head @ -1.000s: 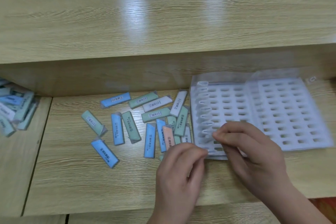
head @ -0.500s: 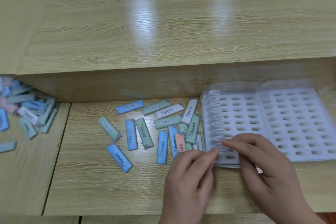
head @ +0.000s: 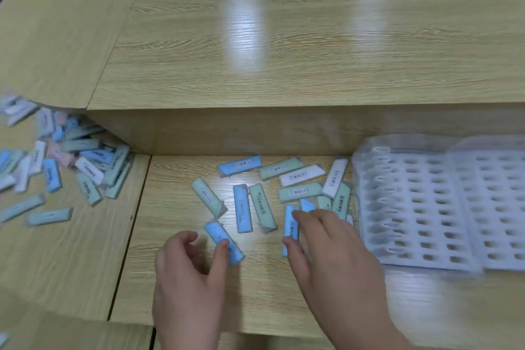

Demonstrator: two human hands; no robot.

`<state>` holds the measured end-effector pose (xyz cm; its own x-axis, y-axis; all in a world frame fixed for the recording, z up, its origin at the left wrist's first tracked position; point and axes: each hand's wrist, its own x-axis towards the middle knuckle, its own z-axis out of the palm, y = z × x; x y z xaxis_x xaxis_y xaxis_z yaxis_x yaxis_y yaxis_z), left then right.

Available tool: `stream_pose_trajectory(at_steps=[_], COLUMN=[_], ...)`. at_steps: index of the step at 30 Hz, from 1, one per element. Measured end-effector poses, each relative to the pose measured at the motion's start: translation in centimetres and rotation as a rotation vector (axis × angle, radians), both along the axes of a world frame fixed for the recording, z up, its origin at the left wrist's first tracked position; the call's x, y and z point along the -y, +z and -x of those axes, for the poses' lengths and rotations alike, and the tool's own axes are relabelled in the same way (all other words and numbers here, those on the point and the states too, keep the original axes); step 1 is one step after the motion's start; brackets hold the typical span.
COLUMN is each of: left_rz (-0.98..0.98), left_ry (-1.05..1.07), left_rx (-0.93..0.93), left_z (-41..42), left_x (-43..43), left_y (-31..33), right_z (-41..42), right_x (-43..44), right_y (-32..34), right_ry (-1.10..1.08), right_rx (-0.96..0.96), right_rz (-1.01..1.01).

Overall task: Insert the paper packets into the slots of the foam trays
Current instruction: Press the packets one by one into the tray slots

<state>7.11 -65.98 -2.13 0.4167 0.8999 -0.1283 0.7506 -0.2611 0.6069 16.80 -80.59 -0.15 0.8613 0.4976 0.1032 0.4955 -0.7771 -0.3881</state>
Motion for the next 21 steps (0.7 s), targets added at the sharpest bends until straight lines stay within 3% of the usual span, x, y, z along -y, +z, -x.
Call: stream_pose_trajectory(at_steps=[3, 7, 16, 21], left_rz=[0.046, 0.024, -0.042, -0.008], left_ry=[0.013, -0.055, -0.166, -0.149], left_rx=[-0.112, -0.123, -0.242, -0.08], left_z=[0.0, -0.8, -2.5, -1.9], left_x=[-1.1, -0.9, 0.0, -0.7], left_y=[0.1, 0.6, 1.7, 1.4], right_z=[-1.3, -2.3, -2.0, -1.9], right_x=[-1.2, -2.3, -3.5, -3.3], right_y=[-0.4, -0.7, -0.7, -0.2], right_ry=[-0.075, -0.09, -0.035, -0.04], right_rx=[-0.069, -0.124, -0.227, -0.3], right_rz=[0.141, 0.312, 0.21, 0.027])
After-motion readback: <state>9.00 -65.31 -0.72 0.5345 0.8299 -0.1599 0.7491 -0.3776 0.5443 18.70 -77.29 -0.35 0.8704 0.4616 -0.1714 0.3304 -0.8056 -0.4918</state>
